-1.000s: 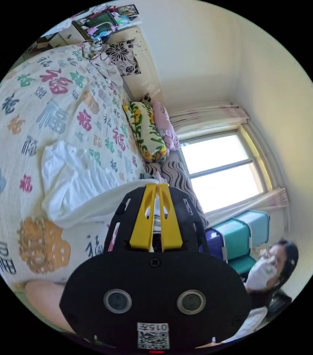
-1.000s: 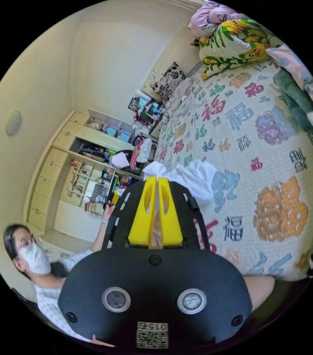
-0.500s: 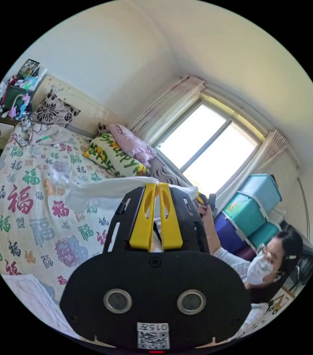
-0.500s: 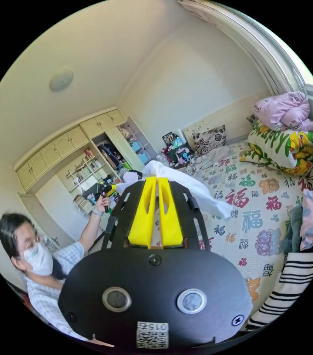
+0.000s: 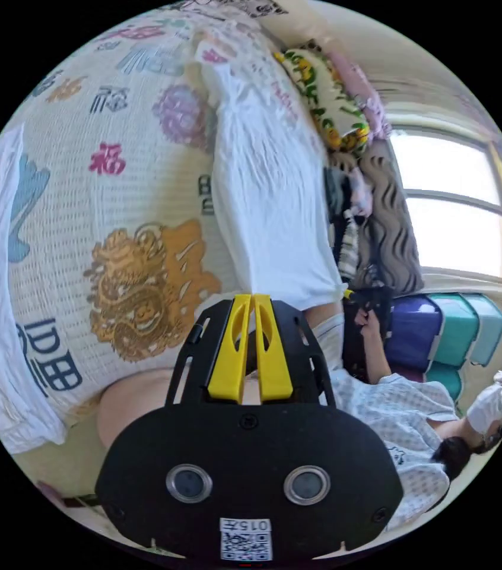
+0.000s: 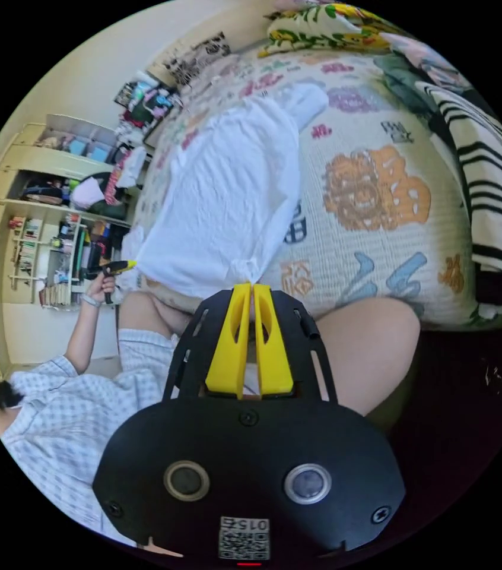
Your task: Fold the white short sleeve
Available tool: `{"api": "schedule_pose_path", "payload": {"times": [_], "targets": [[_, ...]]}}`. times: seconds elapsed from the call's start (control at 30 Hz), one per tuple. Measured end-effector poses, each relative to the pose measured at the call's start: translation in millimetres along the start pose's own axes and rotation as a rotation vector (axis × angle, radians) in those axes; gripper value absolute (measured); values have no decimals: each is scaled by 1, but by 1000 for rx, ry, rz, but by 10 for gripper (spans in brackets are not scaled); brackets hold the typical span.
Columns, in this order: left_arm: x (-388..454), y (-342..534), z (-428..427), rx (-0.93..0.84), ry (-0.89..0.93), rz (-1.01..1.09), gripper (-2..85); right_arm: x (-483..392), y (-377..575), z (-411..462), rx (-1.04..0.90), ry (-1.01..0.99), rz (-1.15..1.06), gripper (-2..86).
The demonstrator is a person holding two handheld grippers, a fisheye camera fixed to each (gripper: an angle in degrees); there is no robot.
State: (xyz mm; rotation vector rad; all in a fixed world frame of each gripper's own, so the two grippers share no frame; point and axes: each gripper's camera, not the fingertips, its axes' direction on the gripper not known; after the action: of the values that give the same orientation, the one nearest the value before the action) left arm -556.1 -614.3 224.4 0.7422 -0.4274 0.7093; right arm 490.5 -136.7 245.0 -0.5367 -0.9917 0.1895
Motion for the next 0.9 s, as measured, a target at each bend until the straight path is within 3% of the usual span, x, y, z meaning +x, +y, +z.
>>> {"api": "schedule_pose_path", "payload": {"times": [0.23,0.47,0.57,0.7,0.8,0.9], "targets": [[-8,-20,82,-173,-187,27,44,1,-10,33,-137,105,-58,21],[-9,-47,97,-39,-326,40,80,12,-40,18,-12,195,-63,63],[-10,-75,125,-34,-310,56,83,16,-68,43,-93,154,-93,58],[-37,-114,210,-288,-355,35,59,34,-99,88,-276,192,-62,45],[-45,-124,235,-293,-396,67,16,41,-108,101,-379,235,-66,14],[-52,-130,249,-329,-310,84,7,45,-112,100,-405,296,-97,-1]]}}
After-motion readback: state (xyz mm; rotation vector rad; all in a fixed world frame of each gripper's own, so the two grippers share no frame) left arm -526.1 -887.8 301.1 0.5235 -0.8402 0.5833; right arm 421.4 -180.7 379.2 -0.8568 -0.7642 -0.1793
